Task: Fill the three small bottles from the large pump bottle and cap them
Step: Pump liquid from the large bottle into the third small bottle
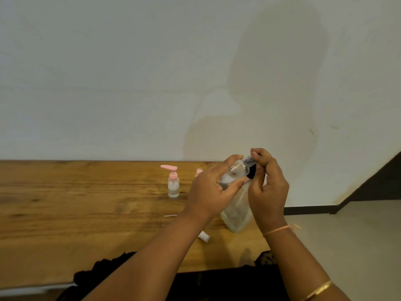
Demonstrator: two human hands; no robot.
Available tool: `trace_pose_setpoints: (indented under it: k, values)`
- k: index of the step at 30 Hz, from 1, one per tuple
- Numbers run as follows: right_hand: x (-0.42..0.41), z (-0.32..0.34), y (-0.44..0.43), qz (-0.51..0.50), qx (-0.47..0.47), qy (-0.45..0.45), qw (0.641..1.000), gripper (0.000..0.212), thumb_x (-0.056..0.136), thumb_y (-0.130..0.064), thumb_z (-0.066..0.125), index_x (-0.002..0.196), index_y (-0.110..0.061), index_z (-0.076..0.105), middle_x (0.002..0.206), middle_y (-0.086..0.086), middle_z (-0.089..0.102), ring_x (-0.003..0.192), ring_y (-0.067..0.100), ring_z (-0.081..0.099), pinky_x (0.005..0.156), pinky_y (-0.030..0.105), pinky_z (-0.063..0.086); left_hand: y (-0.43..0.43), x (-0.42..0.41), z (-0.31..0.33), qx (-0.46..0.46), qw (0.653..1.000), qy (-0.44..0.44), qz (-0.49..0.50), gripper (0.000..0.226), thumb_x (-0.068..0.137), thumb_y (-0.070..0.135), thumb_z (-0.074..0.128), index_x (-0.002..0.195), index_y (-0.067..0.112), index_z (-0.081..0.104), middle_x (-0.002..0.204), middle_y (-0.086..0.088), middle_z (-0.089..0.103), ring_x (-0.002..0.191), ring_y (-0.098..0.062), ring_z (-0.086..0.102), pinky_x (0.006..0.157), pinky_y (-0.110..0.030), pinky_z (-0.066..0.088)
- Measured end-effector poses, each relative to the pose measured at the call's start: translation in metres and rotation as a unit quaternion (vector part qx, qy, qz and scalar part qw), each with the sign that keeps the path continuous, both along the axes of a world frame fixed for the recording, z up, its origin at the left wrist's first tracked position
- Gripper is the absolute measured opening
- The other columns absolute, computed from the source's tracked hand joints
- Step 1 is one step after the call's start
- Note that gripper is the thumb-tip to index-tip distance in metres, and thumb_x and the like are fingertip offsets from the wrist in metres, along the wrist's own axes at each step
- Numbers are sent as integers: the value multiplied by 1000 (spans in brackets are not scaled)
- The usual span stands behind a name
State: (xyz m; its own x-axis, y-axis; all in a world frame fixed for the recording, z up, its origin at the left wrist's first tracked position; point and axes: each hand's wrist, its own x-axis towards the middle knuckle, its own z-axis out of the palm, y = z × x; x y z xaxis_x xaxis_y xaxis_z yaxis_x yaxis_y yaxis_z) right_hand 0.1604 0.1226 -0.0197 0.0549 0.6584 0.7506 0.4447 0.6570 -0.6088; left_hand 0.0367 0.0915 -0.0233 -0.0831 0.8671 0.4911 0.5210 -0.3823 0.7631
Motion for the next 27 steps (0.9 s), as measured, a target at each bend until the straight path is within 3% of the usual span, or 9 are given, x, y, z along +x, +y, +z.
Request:
trace_pose_setpoints:
  k: [8, 12, 20, 27]
  values:
    - [-2, 2, 0, 9, 19, 36, 999, 32, 91, 5, 41, 113, -9, 59, 117, 3, 60, 112, -3, 52, 94, 13, 42, 2, -1, 4, 10, 1000, 1, -8, 51, 82, 51, 58, 130, 42, 46, 110, 10, 67, 99, -4, 61, 82, -30, 54]
    - [-2, 5, 1, 5, 30, 24, 999, 30, 90, 6, 42, 111, -3, 61, 116, 3, 60, 110, 4, 55, 94, 12, 41, 3, -4, 8, 19, 1000, 4, -6, 50, 82, 51, 58, 129, 43, 45, 107, 7, 69, 96, -8, 62, 79, -35, 55]
    - [5, -8, 3, -5, 31, -9, 999, 32, 89, 9, 45, 114, -6, 60, 117, -1, 57, 108, 3, 53, 94, 12, 41, 1, 1, 0, -11, 1000, 18, -4, 49, 83, 50, 59, 130, 42, 47, 113, 13, 66, 101, -1, 60, 81, -27, 55]
    - [-3, 4, -5, 26, 2, 55, 998, 32, 91, 5, 42, 111, -15, 58, 116, -5, 58, 112, -9, 51, 93, 11, 42, -2, -2, 6, -1, 1000, 22, -4, 52, 81, 55, 56, 130, 45, 43, 106, 12, 67, 94, -3, 60, 77, -27, 55]
